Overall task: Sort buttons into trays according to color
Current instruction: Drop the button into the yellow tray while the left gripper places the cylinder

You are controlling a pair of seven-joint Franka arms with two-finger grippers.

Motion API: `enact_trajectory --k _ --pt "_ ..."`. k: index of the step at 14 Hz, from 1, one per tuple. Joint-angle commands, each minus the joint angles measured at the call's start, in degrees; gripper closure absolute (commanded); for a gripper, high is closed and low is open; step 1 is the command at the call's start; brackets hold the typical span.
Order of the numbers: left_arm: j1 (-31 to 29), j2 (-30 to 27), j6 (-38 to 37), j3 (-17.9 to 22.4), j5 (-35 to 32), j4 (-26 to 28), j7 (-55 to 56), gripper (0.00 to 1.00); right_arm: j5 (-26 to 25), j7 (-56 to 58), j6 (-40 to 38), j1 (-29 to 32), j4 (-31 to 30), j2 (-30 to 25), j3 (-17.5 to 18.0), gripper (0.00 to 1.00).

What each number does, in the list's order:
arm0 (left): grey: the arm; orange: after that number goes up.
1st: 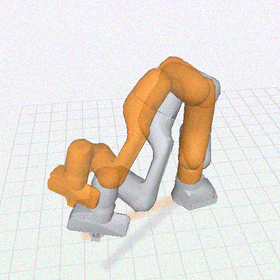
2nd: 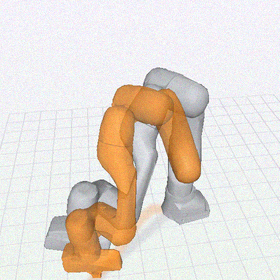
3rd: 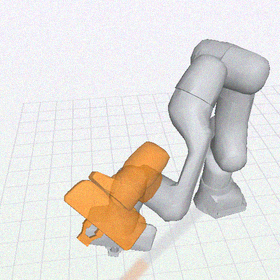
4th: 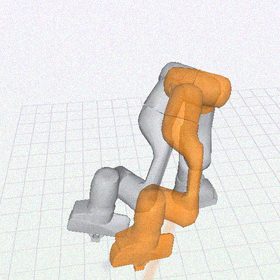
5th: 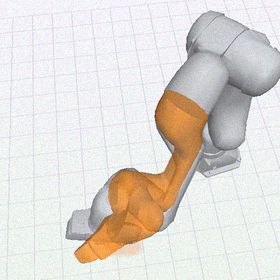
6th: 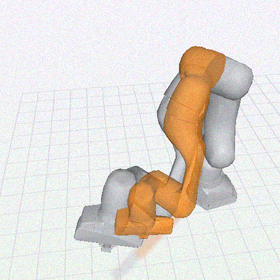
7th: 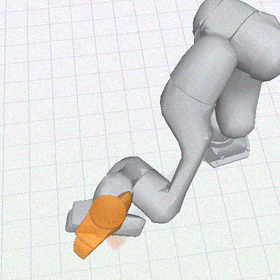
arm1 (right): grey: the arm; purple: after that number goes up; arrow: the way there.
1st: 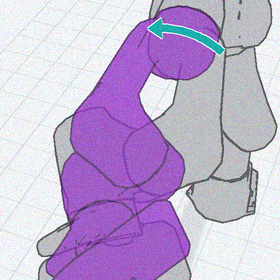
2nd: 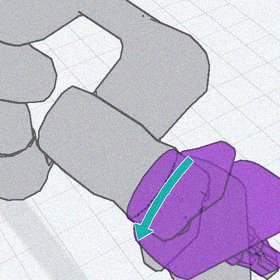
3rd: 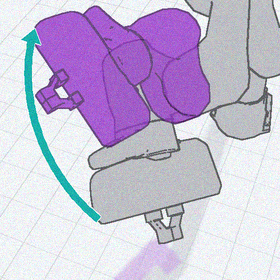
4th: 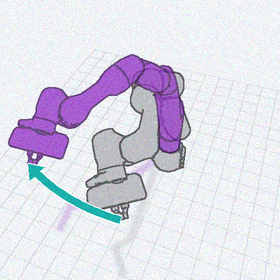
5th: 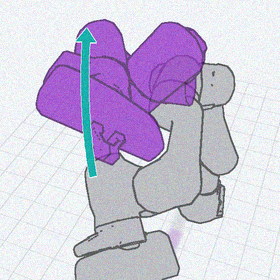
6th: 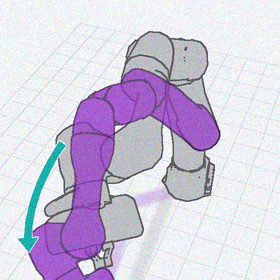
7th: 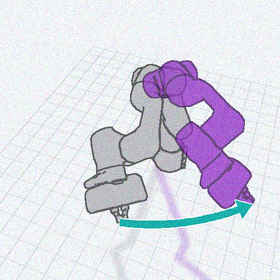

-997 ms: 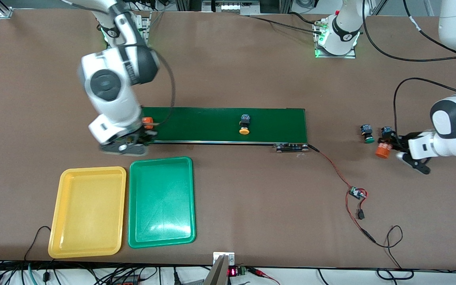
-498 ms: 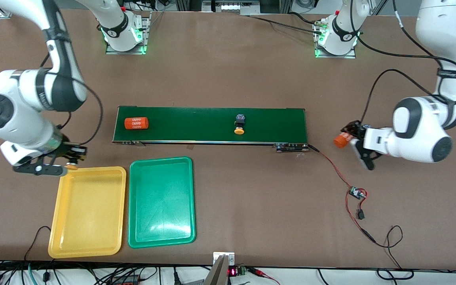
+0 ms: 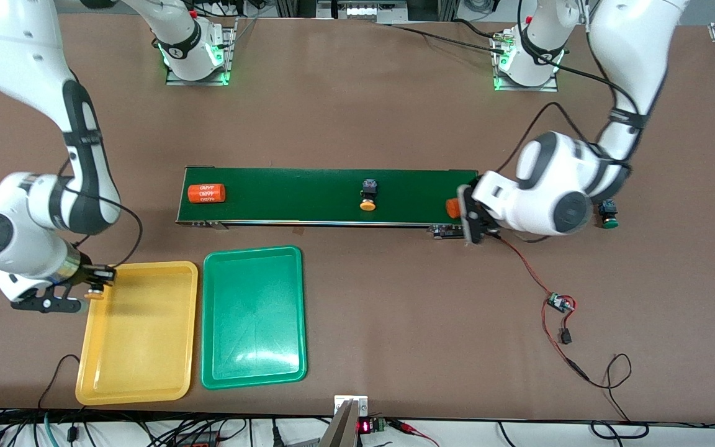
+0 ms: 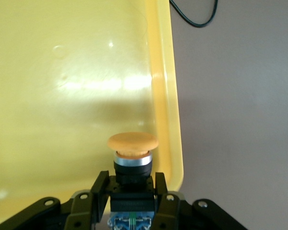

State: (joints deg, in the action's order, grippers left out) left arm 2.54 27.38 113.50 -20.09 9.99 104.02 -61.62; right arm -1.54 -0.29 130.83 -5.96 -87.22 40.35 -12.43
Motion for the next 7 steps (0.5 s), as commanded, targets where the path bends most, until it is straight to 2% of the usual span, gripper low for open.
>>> enact_trajectory --k 1,3,4,5,6,7 --pt "-0.43 -1.37 4.00 -4.41 -7.06 2.94 -0.96 0.78 0.74 0.99 2.32 1.04 2.67 3.24 0.83 0.93" --pt "-0.25 -1.28 8.03 -4.69 -7.88 5.48 -0.78 0.78 0.74 0.99 4.25 1.22 2.58 4.38 0.83 0.92" --pt "0.18 -1.19 10.93 -5.30 -7.88 7.49 -0.69 0.77 0.74 0.91 4.87 1.22 2.58 5.08 0.83 0.86" --pt "0.27 -1.19 13.57 -5.39 -8.49 8.73 -0.43 0.76 0.74 0.82 5.05 1.13 2.58 5.35 0.83 0.75" --pt "0.27 -1.19 14.98 -5.48 -8.50 9.53 -0.43 0.76 0.74 0.91 5.05 1.13 2.58 5.70 0.83 0.45" --pt "0.54 -1.19 15.17 -5.48 -8.50 9.62 -0.43 0.74 0.83 0.91 5.05 1.13 2.58 5.88 0.83 0.41"
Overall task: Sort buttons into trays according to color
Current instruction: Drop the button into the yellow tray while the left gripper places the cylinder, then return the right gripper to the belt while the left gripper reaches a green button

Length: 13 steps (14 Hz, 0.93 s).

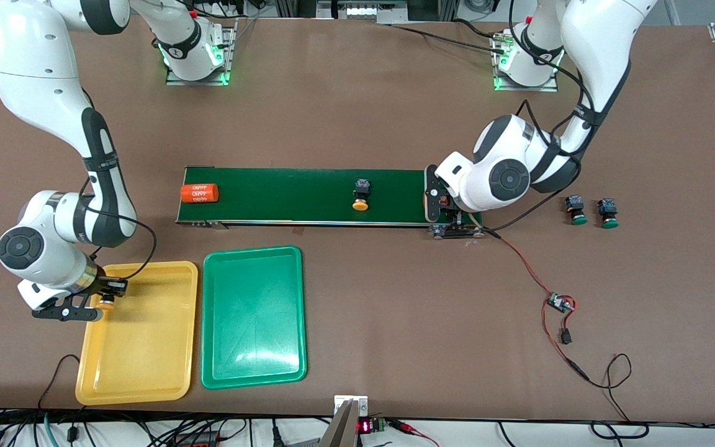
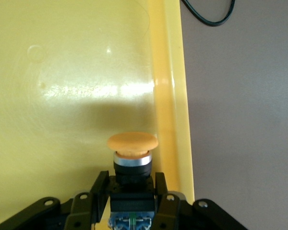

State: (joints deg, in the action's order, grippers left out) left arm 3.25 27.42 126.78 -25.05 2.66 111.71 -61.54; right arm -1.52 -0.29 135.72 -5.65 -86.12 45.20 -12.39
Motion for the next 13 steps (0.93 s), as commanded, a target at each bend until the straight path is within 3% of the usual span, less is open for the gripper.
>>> enact_trajectory --k 1,2,3,6,10,13 --pt "-0.17 -1.23 1.89 -0.52 -1.17 1.93 -0.51 0.65 0.91 0.65 0.16 0.82 1.48 1.03 0.87 0.28" --pt "-0.17 -1.23 1.89 -0.52 -1.25 1.93 -0.51 0.14 0.99 0.73 0.16 0.73 1.48 0.77 0.96 0.26" --pt "-0.08 -1.40 1.89 -0.61 -1.25 1.84 -0.51 0.00 0.99 0.64 0.07 0.64 1.48 0.42 1.05 0.21" --pt "-0.43 -3.50 0.32 -0.96 -1.17 1.49 1.94 0.00 1.26 0.64 -1.42 -0.23 0.70 -1.59 1.49 0.14" --pt "-1.22 -8.42 -10.65 0.35 -0.82 -2.02 9.40 0.00 2.22 -1.02 -12.47 -2.43 -0.01 -7.30 2.28 0.11" --pt "-1.31 -12.64 -14.19 6.84 -0.38 -3.60 16.44 0.00 2.58 -4.71 -17.68 -4.80 -5.16 -14.23 2.89 0.10"
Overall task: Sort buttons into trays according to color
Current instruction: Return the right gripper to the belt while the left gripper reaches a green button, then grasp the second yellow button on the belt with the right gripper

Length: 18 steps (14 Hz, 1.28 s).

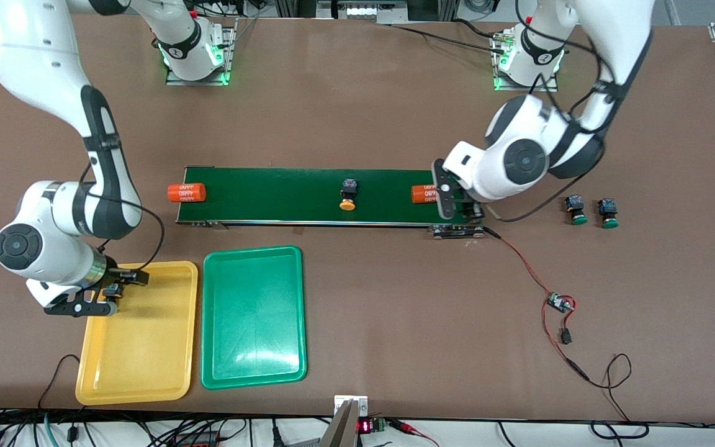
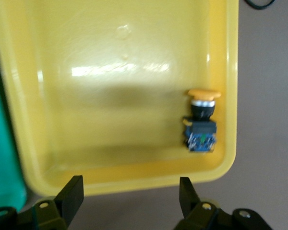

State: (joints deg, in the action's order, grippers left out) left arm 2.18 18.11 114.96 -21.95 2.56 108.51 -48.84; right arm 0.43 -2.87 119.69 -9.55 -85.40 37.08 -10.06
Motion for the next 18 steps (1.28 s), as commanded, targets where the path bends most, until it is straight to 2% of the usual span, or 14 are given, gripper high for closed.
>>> enact_trajectory --k 1,3,5,7,10,12,13,14,16,18 --pt "-0.24 -4.74 -2.46 5.50 -0.36 -0.32 5.76 0.00 0.62 -2.58 -1.66 -1.26 -9.13 -9.54 1.52 0.08" --pt "-0.24 -6.50 -4.03 10.24 -0.36 -0.23 10.59 0.00 0.62 -5.11 -2.79 -2.39 -14.68 -15.61 2.67 0.08" --pt "-0.24 -6.86 -5.71 14.37 -0.36 -0.32 15.95 0.00 0.62 -8.02 -4.55 -4.42 -19.69 -21.23 2.76 0.00" --pt "-0.24 -6.86 -8.94 18.60 -0.80 0.03 22.61 0.00 0.62 -8.73 -5.26 -6.43 -24.96 -26.25 2.85 0.00" --pt "-0.24 -5.99 -10.02 21.51 -0.98 2.22 36.59 0.00 0.62 -14.51 -4.65 -10.56 -29.55 -29.43 2.94 0.00" --pt "-0.24 -2.84 -9.49 24.40 -0.98 3.10 39.17 0.00 0.62 -18.30 -3.42 -14.69 -30.35 -29.70 3.11 0.00" --pt "-0.16 -0.82 -8.18 25.54 -1.07 3.80 39.26 0.00 0.62 -20.58 -3.07 -16.71 -30.35 -29.44 3.11 0.00" --pt "-0.24 -0.80 -4.43 26.95 -1.15 7.12 39.44 0.00 0.62 -23.04 -2.37 -18.56 -30.35 -29.09 3.11 0.00" --pt "-0.33 -2.37 6.71 28.71 -1.15 15.46 39.62 0.00 0.62 -29.36 -0.44 -23.30 -30.35 -27.51 3.11 0.00" --pt "-0.33 -2.29 14.47 29.69 -1.15 19.88 39.70 0.00 0.62 -32.63 2.28 -26.82 -30.35 -25.58 3.11 0.00"
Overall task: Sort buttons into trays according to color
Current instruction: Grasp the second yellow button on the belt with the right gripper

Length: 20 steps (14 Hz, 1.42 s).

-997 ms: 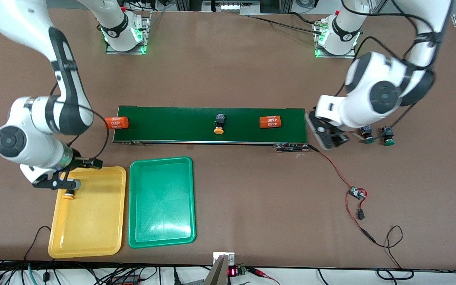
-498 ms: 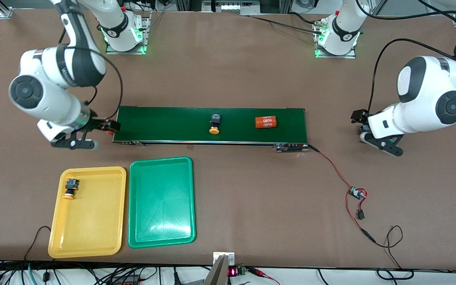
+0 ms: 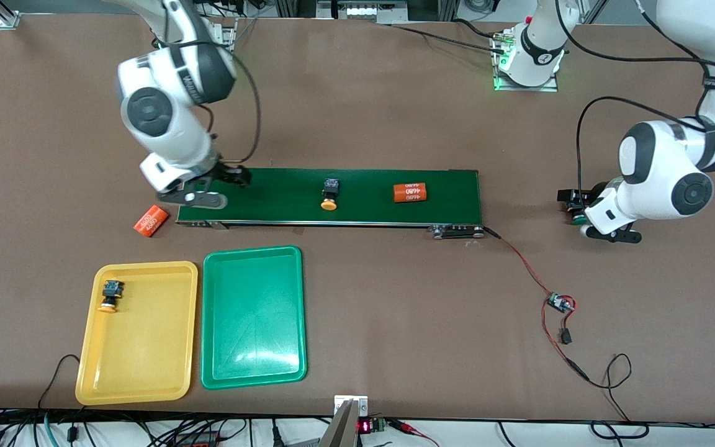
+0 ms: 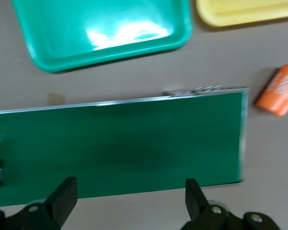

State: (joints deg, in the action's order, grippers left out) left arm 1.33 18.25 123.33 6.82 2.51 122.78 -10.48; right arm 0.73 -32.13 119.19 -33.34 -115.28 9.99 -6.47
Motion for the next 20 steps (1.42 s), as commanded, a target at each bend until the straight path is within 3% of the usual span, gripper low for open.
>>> enact_trajectory --k 1,9,14,17,20 --pt "0.52 -2.43 8.48 1.00 -1.10 6.50 1.25 0.00 0.32 -4.68 4.37 -4.09 -0.47 2.48 -0.47 0.00" --pt "0.61 1.78 14.12 2.67 -4.18 7.82 1.25 0.00 0.32 -8.74 19.67 -10.08 -0.21 9.60 -0.38 0.00" --pt "0.61 4.07 14.21 2.67 -4.18 7.74 2.74 0.36 0.32 -8.91 20.12 -11.31 -0.21 10.92 -0.30 0.00" --pt "0.61 3.99 13.78 2.58 -4.18 7.39 2.48 0.65 1.90 -9.00 20.91 -12.19 -0.21 11.80 -0.30 0.00" --pt "0.61 1.01 10.55 2.58 -4.09 5.81 2.48 0.71 2.26 -9.09 21.79 -13.07 -0.12 13.29 -0.30 0.00"
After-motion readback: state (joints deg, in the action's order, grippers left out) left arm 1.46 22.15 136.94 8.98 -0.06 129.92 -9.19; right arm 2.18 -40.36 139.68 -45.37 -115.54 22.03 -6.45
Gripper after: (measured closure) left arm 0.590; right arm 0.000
